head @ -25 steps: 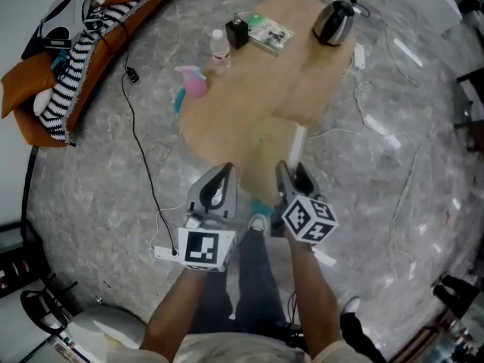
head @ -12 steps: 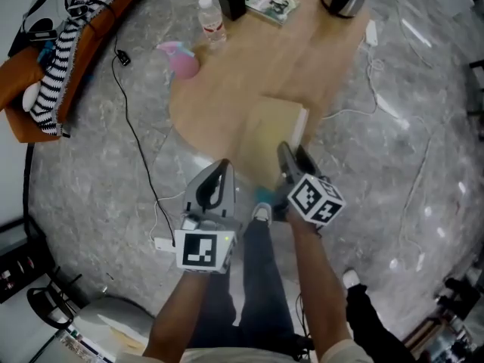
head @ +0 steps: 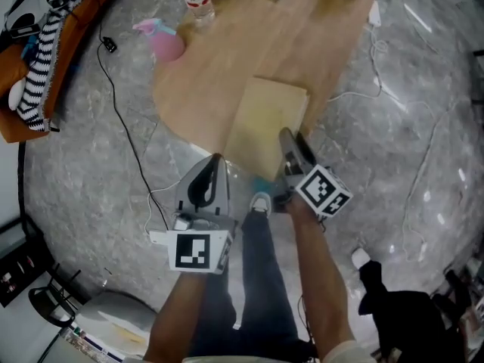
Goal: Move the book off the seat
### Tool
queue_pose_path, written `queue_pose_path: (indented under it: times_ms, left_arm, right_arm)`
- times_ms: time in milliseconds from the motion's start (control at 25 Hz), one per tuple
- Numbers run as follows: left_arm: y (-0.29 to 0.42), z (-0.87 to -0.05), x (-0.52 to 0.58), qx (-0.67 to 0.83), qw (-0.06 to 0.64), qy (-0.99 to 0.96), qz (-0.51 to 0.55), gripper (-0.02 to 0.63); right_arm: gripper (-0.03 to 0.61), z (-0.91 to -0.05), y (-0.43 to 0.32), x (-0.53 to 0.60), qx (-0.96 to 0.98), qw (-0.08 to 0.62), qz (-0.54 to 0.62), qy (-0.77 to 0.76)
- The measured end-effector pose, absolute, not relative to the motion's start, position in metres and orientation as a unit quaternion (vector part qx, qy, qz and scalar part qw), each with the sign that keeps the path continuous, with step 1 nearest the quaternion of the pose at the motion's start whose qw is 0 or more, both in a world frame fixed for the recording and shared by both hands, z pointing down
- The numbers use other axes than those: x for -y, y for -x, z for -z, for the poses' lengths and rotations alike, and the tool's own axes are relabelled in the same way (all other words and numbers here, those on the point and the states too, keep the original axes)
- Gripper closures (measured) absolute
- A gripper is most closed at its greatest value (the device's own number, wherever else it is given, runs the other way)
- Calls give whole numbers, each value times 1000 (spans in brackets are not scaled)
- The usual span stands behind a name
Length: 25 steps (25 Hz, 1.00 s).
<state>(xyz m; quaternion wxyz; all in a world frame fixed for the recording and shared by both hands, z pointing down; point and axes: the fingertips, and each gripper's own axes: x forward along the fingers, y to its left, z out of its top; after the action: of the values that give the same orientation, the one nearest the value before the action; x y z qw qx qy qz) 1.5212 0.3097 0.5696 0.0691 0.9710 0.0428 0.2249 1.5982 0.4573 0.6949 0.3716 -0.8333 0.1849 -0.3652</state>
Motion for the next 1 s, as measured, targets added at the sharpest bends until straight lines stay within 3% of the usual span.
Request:
queue_pose_path:
  times_ms: [200, 520, 1000]
  left_arm:
    - [-1518, -588, -316, -50, 70, -970, -225, 607]
    - [-1522, -614, -321, -54, 71, -968, -235, 607]
    - [-1520, -616, -325, -58, 71, -968, -233, 607]
  right_arm:
    - [354, -710, -1599, -463, -188, 376, 360, 833]
    - [356, -735, -1596, -462, -204, 277, 379, 859]
    - [356, -732, -1589, -475, -187, 256, 370, 873]
